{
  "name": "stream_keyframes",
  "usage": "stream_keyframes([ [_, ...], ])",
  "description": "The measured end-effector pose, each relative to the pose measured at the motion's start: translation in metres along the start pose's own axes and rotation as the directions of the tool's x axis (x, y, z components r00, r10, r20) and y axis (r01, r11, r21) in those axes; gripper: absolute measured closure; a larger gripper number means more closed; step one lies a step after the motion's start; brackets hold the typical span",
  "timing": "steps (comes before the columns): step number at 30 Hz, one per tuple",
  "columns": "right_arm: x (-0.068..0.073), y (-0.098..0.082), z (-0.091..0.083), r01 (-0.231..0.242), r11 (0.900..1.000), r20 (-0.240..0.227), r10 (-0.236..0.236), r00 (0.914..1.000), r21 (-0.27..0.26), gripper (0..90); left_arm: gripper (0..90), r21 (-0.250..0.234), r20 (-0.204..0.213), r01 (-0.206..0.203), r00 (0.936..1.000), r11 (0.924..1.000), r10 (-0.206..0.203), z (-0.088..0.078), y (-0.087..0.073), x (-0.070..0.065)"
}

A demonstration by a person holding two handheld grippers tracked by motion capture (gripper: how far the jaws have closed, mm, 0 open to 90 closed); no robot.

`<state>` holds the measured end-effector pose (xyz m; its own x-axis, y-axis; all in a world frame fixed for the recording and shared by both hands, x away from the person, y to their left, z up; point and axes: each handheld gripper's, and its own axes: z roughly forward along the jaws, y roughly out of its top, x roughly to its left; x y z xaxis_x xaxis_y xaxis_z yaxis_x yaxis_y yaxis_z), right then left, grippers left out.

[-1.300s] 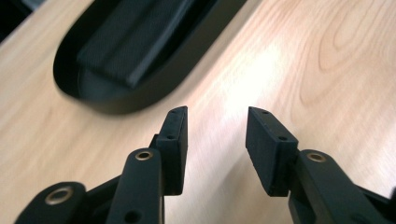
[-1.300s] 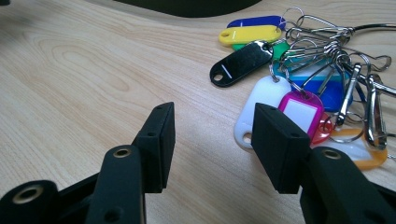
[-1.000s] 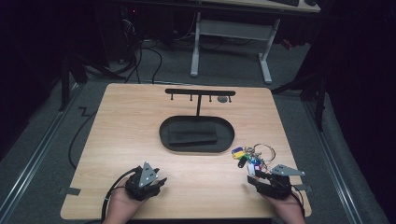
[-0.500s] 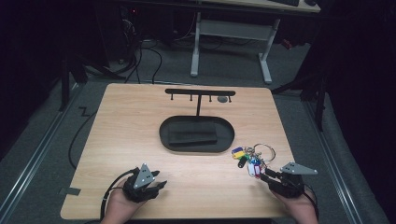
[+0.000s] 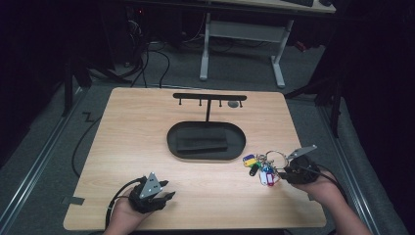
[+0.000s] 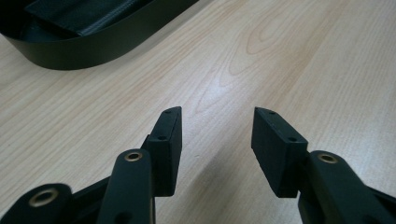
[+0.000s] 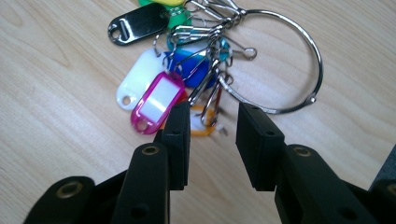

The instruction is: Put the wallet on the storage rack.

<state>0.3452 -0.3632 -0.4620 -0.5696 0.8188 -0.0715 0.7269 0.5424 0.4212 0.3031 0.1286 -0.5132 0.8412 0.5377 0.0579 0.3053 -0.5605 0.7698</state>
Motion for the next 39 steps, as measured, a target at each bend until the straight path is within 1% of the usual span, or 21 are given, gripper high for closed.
stream_keyframes([
  [2,-0.005,0.009,0.002,0.023,0.999,-0.001,-0.023,0.9997,0.029,66.0,54.4,0.010,0.004,-0.018,0.9998,0.9998,0.018,0.001,-0.001,-0.002],
  [5,-0.009,0.023,0.005,0.070,0.994,-0.009,-0.070,0.9975,0.079,66.3,54.3,0.020,0.013,-0.026,0.9996,0.9995,0.025,0.002,-0.001,-0.004],
  [8,-0.014,0.036,0.012,0.122,0.984,-0.010,-0.121,0.9926,0.133,65.9,53.9,0.032,0.010,-0.035,0.9993,0.9989,0.035,0.003,-0.002,-0.005],
  [11,-0.021,0.044,0.020,0.151,0.972,-0.019,-0.150,0.9885,0.182,65.3,53.8,0.036,0.008,-0.028,0.9996,0.9989,0.028,0.003,-0.003,-0.004],
  [12,-0.022,0.047,0.023,0.162,0.966,-0.025,-0.160,0.9868,0.200,64.7,53.8,0.036,0.007,-0.023,0.9997,0.9991,0.023,0.003,-0.004,-0.004],
  [14,-0.023,0.051,0.029,0.196,0.952,-0.042,-0.191,0.9807,0.235,61.3,53.8,0.032,0.011,-0.019,0.9998,0.9993,0.019,0.003,-0.004,-0.003],
  [15,-0.024,0.053,0.031,0.204,0.943,-0.052,-0.197,0.9790,0.262,60.0,53.8,0.028,0.010,-0.018,0.9998,0.9994,0.017,0.003,-0.004,-0.003],
  [16,-0.024,0.055,0.035,0.223,0.932,-0.074,-0.211,0.9747,0.286,59.1,53.8,0.027,0.011,-0.017,0.9998,0.9995,0.016,0.003,-0.005,-0.003],
  [19,-0.023,0.060,0.038,0.251,0.914,-0.104,-0.230,0.9677,0.318,58.5,53.8,0.030,0.014,-0.018,0.9998,0.9994,0.017,0.003,-0.005,-0.003],
  [23,-0.025,0.061,0.038,0.258,0.907,-0.104,-0.237,0.9660,0.332,58.5,53.7,0.038,0.021,-0.020,0.9996,0.9991,0.019,0.005,-0.006,-0.003],
  [26,-0.027,0.059,0.038,0.261,0.902,-0.117,-0.235,0.9650,0.343,58.7,53.6,0.043,0.025,-0.018,0.9995,0.9989,0.017,0.006,-0.006,-0.003],
  [27,-0.027,0.058,0.038,0.264,0.902,-0.121,-0.237,0.9641,0.342,59.2,53.6,0.041,0.026,-0.018,0.9995,0.9990,0.017,0.006,-0.006,-0.003],
  [28,-0.028,0.057,0.038,0.260,0.904,-0.120,-0.233,0.9651,0.339,59.8,53.5,0.041,0.028,-0.018,0.9995,0.9990,0.017,0.006,-0.006,-0.003],
  [29,-0.028,0.056,0.039,0.258,0.903,-0.114,-0.232,0.9659,0.344,59.9,53.4,0.045,0.030,-0.020,0.9994,0.9988,0.019,0.006,-0.006,-0.003],
  [30,-0.029,0.055,0.039,0.263,0.897,-0.109,-0.240,0.9647,0.356,60.1,53.4,0.046,0.030,-0.020,0.9994,0.9987,0.019,0.006,-0.006,-0.003],
  [31,-0.029,0.053,0.040,0.260,0.896,-0.113,-0.235,0.9654,0.359,60.1,53.4,0.046,0.032,-0.020,0.9993,0.9988,0.019,0.006,-0.006,-0.003],
  [32,-0.029,0.052,0.041,0.258,0.899,-0.110,-0.234,0.9661,0.354,60.6,53.4,0.046,0.033,-0.021,0.9993,0.9987,0.019,0.007,-0.006,-0.003],
  [34,-0.028,0.051,0.043,0.257,0.903,-0.114,-0.232,0.9660,0.345,63.9,53.3,0.048,0.033,-0.021,0.9992,0.9986,0.020,0.007,-0.006,-0.003],
  [36,-0.025,0.049,0.046,0.268,0.895,-0.122,-0.240,0.9630,0.356,65.6,53.2,0.054,0.038,-0.023,0.9991,0.9983,0.021,0.008,-0.006,-0.004],
  [37,-0.022,0.049,0.048,0.277,0.891,-0.124,-0.248,0.9608,0.361,69.3,53.2,0.055,0.038,-0.024,0.9990,0.9982,0.022,0.008,-0.006,-0.004],
  [39,-0.019,0.049,0.048,0.287,0.892,-0.124,-0.260,0.9576,0.349,74.7,53.0,0.056,0.039,-0.024,0.9990,0.9981,0.022,0.008,-0.006,-0.004],
])
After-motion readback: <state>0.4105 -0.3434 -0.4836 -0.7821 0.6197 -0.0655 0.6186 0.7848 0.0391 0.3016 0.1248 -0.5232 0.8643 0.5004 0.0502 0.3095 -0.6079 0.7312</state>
